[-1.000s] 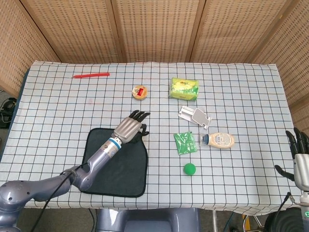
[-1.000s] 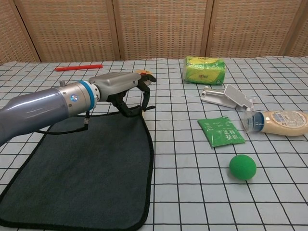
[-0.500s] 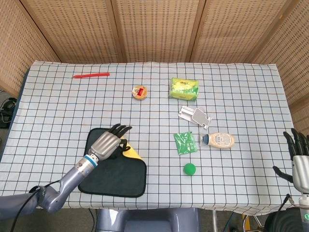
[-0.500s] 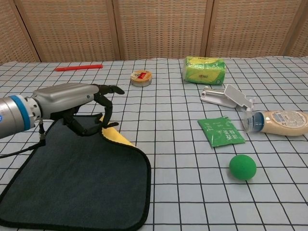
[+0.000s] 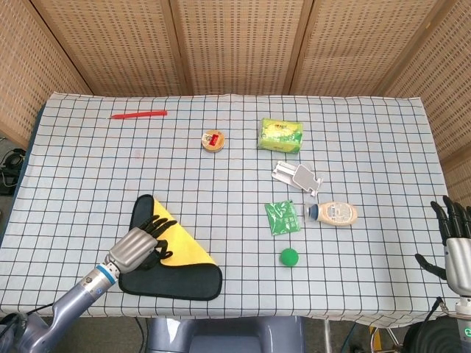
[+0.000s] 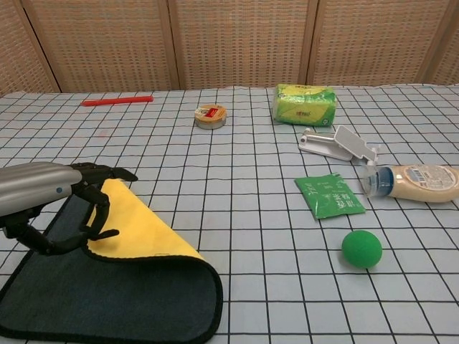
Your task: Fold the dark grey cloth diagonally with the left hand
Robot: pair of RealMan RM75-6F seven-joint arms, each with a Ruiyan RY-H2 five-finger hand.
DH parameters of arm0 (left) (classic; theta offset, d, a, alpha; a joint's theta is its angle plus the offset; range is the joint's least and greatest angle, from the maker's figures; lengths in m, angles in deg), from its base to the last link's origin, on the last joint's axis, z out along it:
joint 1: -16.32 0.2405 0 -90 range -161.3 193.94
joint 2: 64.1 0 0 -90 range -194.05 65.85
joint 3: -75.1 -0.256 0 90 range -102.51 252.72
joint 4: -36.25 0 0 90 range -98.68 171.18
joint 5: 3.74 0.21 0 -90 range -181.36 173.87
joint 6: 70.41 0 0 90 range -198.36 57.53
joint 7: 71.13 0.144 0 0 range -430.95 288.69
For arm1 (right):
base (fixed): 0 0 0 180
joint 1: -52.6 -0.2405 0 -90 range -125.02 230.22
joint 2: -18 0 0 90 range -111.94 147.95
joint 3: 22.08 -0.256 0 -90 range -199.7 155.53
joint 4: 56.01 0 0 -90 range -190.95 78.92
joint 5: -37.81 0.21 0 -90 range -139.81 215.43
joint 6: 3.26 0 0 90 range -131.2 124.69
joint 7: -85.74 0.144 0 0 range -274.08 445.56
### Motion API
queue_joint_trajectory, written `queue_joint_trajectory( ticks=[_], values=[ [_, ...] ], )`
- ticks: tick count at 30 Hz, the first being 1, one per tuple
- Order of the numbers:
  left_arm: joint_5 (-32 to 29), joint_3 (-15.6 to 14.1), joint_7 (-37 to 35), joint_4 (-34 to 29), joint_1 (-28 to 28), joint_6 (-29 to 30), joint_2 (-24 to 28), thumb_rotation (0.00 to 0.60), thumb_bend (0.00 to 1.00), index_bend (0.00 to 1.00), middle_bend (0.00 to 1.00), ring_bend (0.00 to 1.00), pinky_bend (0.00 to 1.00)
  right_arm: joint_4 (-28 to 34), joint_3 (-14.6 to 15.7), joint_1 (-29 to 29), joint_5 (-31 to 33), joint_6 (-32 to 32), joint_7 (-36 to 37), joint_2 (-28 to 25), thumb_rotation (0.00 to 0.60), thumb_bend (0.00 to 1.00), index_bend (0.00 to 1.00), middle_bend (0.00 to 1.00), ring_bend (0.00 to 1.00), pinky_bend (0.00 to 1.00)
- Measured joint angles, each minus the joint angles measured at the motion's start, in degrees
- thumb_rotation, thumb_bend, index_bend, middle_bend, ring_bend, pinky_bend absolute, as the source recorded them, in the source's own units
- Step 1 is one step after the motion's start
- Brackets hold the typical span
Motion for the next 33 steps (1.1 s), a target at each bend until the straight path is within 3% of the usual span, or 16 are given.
queue_joint_trajectory(
  ticks=[8,33],
  values=[
    [3.56,-2.96,-0.96,-0.47,2.93,1.62,1.95,0.6,0.48,0.59,0.0,0.0,0.0,0.1,-0.03,0.11,0.08,0.06,0.31,-0.22,0.6,0.0,0.0,0.0,0.0,0.0],
    [8.01,-5.42,-2.16,1.43,8.45,3.91,5.18,0.6,0.48,0.59,0.0,0.0,0.0,0.62,0.18,0.33,-0.43,0.38,0.29,-0.51,0.6,0.0,0.0,0.0,0.0,0.0]
  ],
)
